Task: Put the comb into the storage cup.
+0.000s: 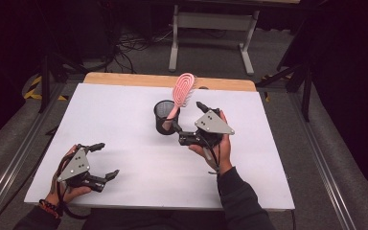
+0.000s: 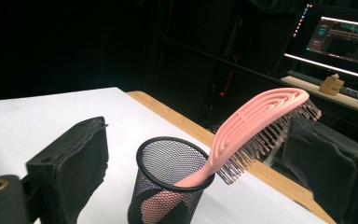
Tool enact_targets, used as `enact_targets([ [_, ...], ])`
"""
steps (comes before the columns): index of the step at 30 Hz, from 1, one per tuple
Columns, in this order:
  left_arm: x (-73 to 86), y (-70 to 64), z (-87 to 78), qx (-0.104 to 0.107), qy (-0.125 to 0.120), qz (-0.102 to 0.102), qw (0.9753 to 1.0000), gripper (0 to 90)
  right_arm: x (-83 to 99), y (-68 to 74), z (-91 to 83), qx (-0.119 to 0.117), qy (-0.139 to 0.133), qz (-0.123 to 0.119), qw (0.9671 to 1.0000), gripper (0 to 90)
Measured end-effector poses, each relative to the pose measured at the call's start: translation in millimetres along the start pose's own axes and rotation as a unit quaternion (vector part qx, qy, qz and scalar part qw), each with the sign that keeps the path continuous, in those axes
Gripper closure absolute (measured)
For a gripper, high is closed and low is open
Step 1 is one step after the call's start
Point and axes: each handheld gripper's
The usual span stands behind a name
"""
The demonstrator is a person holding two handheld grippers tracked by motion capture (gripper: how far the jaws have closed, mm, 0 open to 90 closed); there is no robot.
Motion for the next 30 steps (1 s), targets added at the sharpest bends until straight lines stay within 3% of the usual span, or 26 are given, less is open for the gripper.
enact_targets([
  [17,-0.8,-1.4,-0.1,-0.001,-0.001,0.002,1.0000,4.2,-3.3,2.8,-10.9,-0.008,-0.005,-0.007,0.9999,7.6],
  [30,-0.8,-1.1,-0.4,-0.005,-0.003,0.001,1.0000,4.3,-3.2,3.6,-18.6,0.005,0.000,-0.019,0.9998,8.2],
])
Point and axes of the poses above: each handheld gripper's, and its own axes: z roughly forward along the jaws, x roughly out of its underside, y roughly to its left, and after that the axes turned 11 degrees about -z, right-handed
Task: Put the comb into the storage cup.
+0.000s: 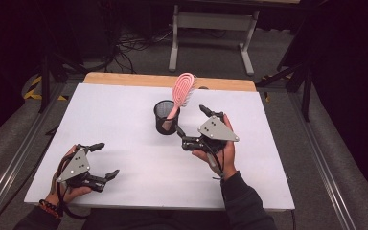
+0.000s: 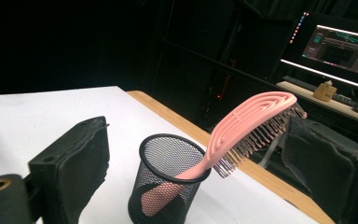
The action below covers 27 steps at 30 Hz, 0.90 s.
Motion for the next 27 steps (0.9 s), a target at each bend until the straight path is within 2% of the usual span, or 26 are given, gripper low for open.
enact_targets([
  [13,0.2,-0.7,0.2,0.003,0.001,0.000,1.0000,4.3,-0.9,-1.7,-9.0,0.004,-0.002,-0.007,1.0000,8.4],
  [19,0.4,-0.8,0.0,0.004,0.000,-0.001,1.0000,4.3,-3.6,-6.5,-16.5,0.001,-0.001,-0.023,0.9997,8.9],
  [27,0.5,-1.3,0.6,0.004,0.002,0.001,1.0000,4.3,-3.7,-8.7,-23.3,-0.001,0.001,-0.028,0.9996,8.9],
])
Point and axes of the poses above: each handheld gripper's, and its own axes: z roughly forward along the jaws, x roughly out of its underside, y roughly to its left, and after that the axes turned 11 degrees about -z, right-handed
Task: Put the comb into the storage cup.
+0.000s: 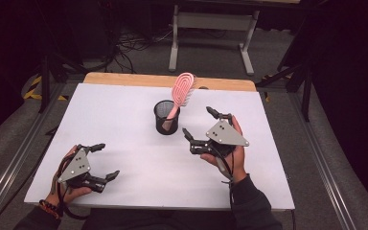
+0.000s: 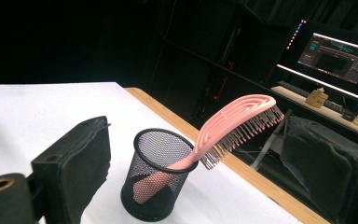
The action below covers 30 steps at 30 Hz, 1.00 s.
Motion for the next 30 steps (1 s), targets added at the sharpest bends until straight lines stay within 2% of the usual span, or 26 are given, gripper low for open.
enact_targets([
  [27,-0.4,0.1,-1.0,0.001,-0.001,0.002,1.0000,4.3,11.9,9.9,-9.7,-0.004,0.009,-0.015,0.9998,9.0],
  [30,-0.1,0.2,-0.4,0.002,0.000,-0.001,1.0000,4.2,13.7,10.0,-12.1,-0.001,0.018,-0.023,0.9996,9.0],
])
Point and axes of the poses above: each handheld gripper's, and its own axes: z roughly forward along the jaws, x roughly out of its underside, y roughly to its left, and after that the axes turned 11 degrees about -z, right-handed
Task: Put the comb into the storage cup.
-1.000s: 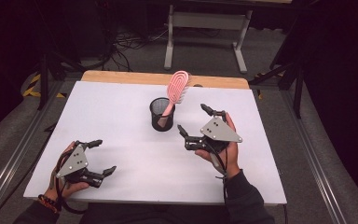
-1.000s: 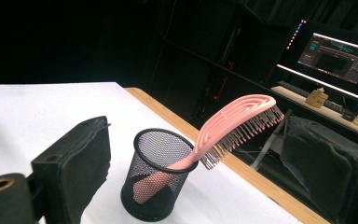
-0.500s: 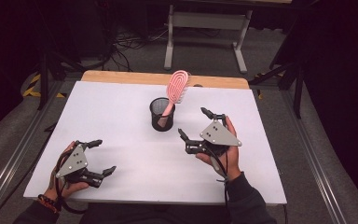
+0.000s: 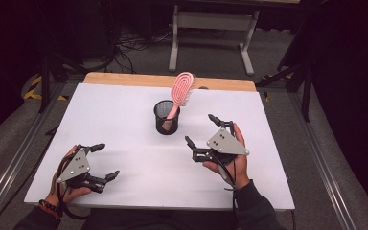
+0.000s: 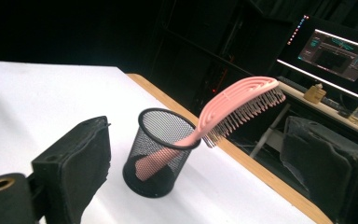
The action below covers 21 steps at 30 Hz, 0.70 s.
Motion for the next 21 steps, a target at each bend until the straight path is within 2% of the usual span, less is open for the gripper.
enact_targets([
  [8,0.2,1.1,0.1,-0.002,0.002,0.001,1.0000,4.2,5.5,1.1,-6.1,0.001,0.008,-0.001,1.0000,9.0],
  [11,0.3,0.5,0.5,-0.002,0.002,0.000,1.0000,4.2,8.3,3.0,-7.6,0.006,0.014,-0.011,0.9998,9.0],
  [15,0.0,0.8,0.2,-0.002,0.001,0.000,1.0000,4.3,13.3,5.8,-9.4,-0.001,0.020,-0.014,0.9997,9.0],
  [21,-0.7,0.3,-1.4,-0.003,-0.003,-0.002,1.0000,4.3,18.9,9.8,-12.2,0.000,0.030,-0.027,0.9992,9.0],
])
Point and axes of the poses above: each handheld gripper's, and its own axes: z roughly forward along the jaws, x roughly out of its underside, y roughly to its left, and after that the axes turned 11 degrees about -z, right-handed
